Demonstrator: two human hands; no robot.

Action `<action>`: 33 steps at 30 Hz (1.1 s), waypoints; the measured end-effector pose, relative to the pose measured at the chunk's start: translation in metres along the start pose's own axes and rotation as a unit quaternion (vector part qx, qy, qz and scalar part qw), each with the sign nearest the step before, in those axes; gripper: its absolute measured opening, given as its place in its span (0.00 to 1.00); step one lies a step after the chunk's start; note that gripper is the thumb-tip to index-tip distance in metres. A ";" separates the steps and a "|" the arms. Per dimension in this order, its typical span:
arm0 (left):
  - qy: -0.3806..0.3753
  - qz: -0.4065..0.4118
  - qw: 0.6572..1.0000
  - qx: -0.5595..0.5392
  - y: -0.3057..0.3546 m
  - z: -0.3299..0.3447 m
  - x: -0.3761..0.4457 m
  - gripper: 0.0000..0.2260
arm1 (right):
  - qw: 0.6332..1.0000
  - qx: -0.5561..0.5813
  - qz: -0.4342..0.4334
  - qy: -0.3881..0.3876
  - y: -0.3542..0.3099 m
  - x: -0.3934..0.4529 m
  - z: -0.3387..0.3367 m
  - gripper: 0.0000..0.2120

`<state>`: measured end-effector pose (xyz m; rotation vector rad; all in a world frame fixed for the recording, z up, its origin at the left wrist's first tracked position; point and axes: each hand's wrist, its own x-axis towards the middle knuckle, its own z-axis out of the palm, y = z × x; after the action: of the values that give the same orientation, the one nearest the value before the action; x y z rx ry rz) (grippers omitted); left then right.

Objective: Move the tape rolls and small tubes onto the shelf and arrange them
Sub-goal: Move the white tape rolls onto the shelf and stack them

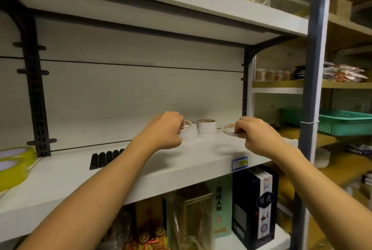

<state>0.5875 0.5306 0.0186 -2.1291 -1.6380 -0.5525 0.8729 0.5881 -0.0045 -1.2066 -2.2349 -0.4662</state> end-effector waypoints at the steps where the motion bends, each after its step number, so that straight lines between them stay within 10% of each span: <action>1: 0.003 -0.002 1.000 0.002 0.001 0.003 0.005 0.07 | 1.000 0.003 -0.005 0.006 0.006 0.006 0.004 0.11; 33: -0.007 -0.106 0.994 0.035 -0.039 0.126 0.145 0.11 | 0.959 0.169 -0.220 0.048 0.094 0.203 0.176 0.13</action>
<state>0.5925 0.7248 -0.0074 -1.9257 -1.8759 -0.5349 0.8092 0.8648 -0.0143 -0.5004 -2.3738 -0.2818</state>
